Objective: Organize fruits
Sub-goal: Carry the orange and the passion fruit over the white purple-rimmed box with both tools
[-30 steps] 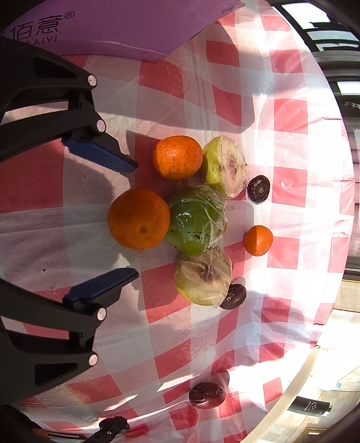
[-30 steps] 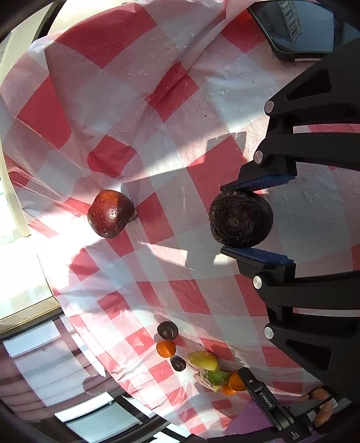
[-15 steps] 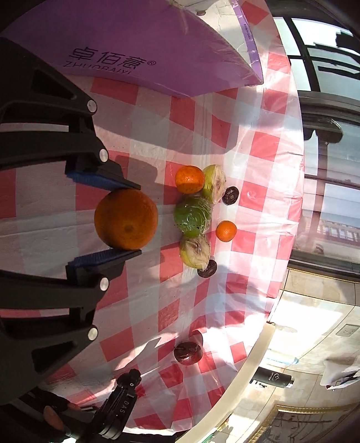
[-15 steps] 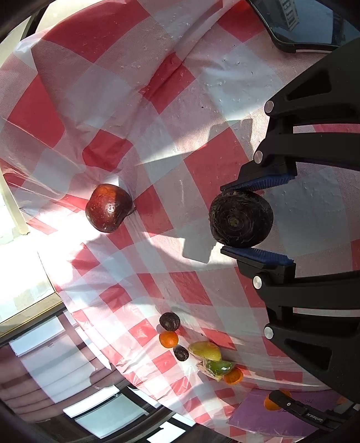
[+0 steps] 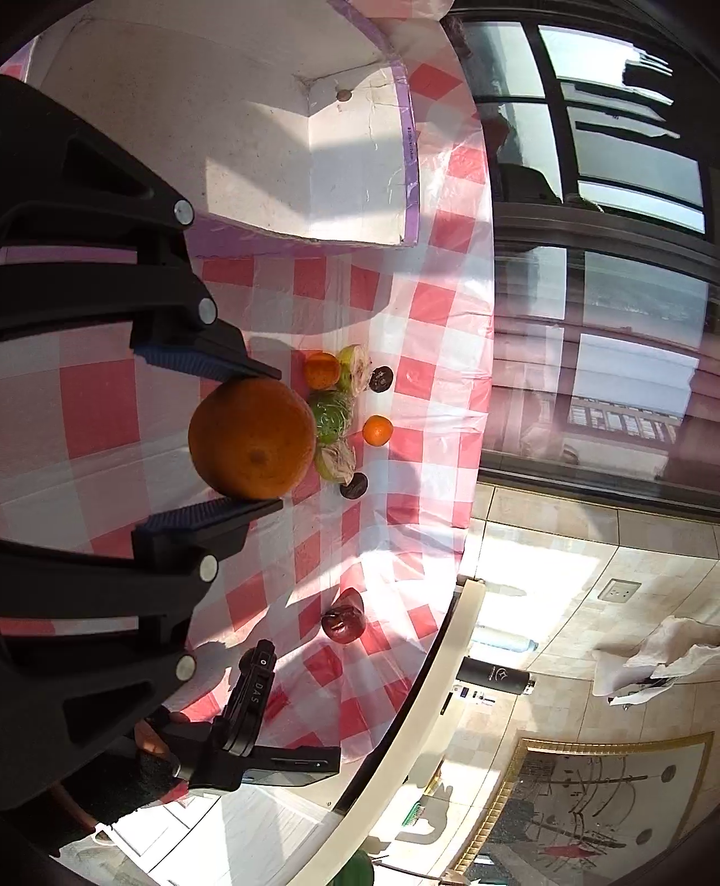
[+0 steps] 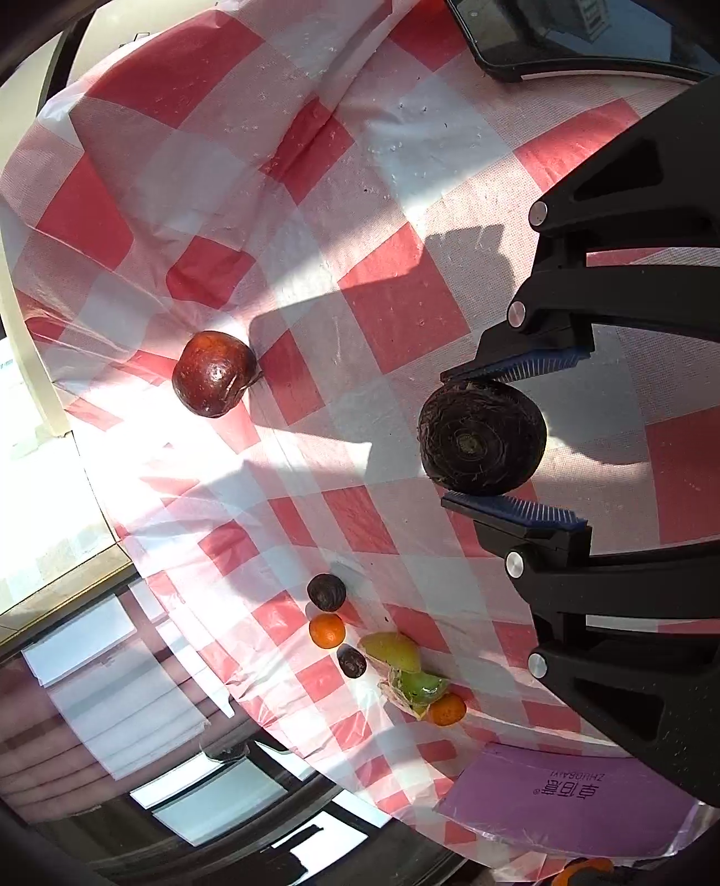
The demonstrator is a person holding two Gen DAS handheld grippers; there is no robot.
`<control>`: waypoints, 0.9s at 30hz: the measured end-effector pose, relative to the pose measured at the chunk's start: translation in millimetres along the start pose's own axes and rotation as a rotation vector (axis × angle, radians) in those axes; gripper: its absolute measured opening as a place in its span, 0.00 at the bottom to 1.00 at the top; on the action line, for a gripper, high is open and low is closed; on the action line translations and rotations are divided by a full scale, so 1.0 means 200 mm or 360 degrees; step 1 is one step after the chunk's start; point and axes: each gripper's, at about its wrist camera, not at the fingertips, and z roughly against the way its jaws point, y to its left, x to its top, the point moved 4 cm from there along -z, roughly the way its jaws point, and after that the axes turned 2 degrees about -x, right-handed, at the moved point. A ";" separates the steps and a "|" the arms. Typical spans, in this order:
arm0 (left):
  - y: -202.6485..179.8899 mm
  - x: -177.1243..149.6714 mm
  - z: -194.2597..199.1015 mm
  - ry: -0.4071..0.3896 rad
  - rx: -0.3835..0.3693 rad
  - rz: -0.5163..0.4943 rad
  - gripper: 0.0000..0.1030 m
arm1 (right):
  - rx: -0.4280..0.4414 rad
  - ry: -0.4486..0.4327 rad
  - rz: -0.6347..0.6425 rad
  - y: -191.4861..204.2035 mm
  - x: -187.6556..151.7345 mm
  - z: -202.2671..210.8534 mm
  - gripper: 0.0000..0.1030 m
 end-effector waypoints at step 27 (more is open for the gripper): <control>1.00 -0.09 0.36 0.0215 0.0629 0.0255 0.39 | 0.0937 0.0222 0.0935 1.72 -0.56 0.45 0.37</control>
